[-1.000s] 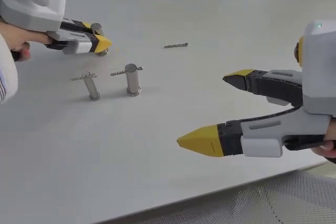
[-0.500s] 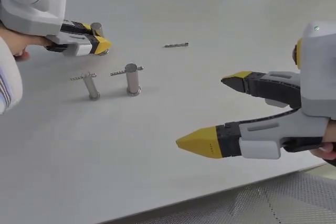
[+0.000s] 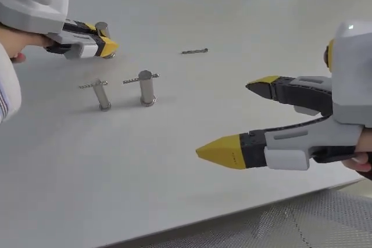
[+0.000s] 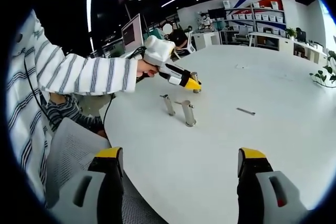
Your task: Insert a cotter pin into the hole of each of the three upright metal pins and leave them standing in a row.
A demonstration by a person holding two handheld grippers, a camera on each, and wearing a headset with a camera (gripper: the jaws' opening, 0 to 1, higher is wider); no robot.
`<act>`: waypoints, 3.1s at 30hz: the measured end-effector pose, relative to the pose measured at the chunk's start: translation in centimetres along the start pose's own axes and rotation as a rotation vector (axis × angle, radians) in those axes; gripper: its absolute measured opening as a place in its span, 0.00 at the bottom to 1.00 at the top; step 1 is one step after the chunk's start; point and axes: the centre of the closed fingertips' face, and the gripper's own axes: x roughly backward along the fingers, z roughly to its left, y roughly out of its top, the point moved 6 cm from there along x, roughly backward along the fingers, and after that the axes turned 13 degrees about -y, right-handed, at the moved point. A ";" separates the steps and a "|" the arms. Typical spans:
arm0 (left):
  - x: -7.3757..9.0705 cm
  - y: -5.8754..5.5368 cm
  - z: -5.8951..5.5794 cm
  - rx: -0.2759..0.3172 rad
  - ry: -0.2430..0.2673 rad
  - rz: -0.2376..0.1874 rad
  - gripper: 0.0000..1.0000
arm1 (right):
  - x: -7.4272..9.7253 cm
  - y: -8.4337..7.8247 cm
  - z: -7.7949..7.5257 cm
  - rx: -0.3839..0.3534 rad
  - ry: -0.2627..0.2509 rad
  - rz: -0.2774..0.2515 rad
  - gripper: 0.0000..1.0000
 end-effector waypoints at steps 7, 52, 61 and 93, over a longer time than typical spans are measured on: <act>1.5 1.4 -0.5 -0.015 0.021 -0.025 0.09 | 0.2 0.2 0.1 -0.003 -0.003 -0.016 0.89; -1.8 4.9 -16.0 -0.078 -0.200 -0.040 0.10 | 1.8 -0.2 -1.1 -0.028 -0.049 -0.057 0.92; -2.6 2.8 -17.2 -0.025 -0.166 -0.052 0.10 | 1.8 -0.4 -1.1 -0.030 -0.051 -0.046 0.91; -5.1 -1.0 -17.7 -0.022 -0.128 -0.001 0.10 | 1.0 -1.3 -0.6 -0.014 -0.019 -0.002 0.89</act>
